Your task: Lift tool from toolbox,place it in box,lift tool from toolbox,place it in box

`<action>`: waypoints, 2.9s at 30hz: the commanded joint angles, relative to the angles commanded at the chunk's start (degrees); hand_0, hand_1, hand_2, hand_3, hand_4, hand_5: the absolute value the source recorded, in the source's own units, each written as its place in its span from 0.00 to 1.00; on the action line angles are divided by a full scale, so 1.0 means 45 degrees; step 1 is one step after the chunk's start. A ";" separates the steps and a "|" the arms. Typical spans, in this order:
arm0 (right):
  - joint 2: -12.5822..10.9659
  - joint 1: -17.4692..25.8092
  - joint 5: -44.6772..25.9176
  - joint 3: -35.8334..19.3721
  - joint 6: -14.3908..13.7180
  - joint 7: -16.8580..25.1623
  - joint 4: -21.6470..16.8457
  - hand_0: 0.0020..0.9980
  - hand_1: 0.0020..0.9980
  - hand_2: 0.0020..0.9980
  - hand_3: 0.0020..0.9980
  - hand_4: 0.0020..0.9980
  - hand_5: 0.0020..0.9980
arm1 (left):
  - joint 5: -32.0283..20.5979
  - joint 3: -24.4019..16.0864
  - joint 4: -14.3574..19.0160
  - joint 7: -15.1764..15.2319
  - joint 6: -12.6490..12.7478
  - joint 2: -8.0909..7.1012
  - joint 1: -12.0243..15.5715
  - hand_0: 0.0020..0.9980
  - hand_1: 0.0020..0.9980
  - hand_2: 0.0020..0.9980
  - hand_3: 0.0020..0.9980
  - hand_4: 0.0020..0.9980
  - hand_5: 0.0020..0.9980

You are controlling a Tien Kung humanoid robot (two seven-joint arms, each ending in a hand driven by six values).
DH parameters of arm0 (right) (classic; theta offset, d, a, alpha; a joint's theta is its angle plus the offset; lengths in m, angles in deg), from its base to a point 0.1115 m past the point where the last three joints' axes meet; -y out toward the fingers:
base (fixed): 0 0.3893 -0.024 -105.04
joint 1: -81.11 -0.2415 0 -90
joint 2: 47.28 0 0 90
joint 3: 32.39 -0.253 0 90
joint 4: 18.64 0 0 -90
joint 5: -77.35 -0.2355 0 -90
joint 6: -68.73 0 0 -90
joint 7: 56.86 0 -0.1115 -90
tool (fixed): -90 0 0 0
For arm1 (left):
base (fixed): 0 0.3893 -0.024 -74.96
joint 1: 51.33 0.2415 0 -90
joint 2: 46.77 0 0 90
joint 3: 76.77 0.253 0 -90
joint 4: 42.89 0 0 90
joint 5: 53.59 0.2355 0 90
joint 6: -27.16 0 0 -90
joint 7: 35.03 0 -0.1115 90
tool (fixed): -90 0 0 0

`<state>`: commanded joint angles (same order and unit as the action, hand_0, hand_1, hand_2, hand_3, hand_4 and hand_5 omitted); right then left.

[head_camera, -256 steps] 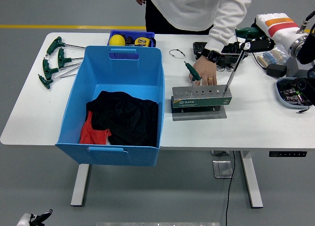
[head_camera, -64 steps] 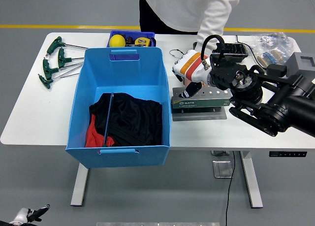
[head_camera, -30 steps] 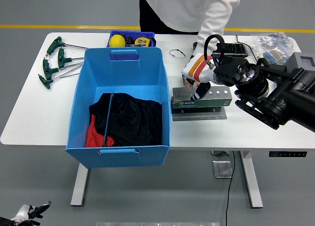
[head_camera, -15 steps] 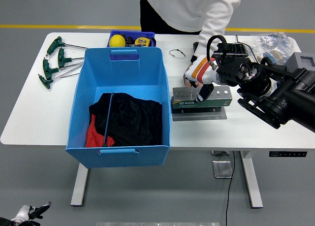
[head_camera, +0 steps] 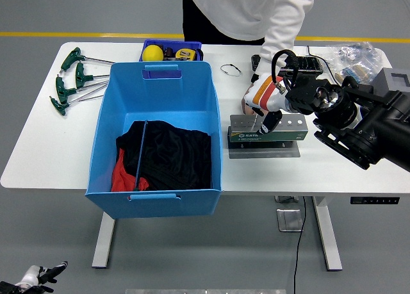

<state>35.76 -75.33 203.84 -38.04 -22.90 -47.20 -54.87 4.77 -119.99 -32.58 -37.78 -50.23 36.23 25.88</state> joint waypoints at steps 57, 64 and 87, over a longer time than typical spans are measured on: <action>-0.2076 -0.1887 -0.4840 -0.0590 0.0302 -0.1665 -0.4097 0.02 0.00 0.03 0.05 0.90 0.69 | 0.0141 -0.0382 0.0000 0.0021 0.0006 -0.0154 0.0407 0.65 0.55 0.66 0.69 0.74 0.71; -0.1937 -0.1410 -0.4575 -0.2378 -0.0090 -0.1858 -0.5954 0.03 0.00 0.03 0.05 0.88 0.69 | 0.0597 -0.0815 0.0000 -0.0034 0.0032 -0.0082 0.0505 0.65 0.55 0.66 0.70 0.74 0.71; 0.0028 -0.0587 -0.2886 -0.1643 -0.0217 -0.2182 -0.7364 0.21 0.18 0.27 0.39 0.88 0.64 | 0.0738 -0.0888 0.0000 -0.0045 -0.0041 -0.0063 0.0446 0.64 0.54 0.66 0.70 0.74 0.71</action>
<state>35.89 -77.97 190.85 -45.43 -23.87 -57.02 -88.01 8.10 -123.99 -32.58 -37.99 -50.41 35.95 27.89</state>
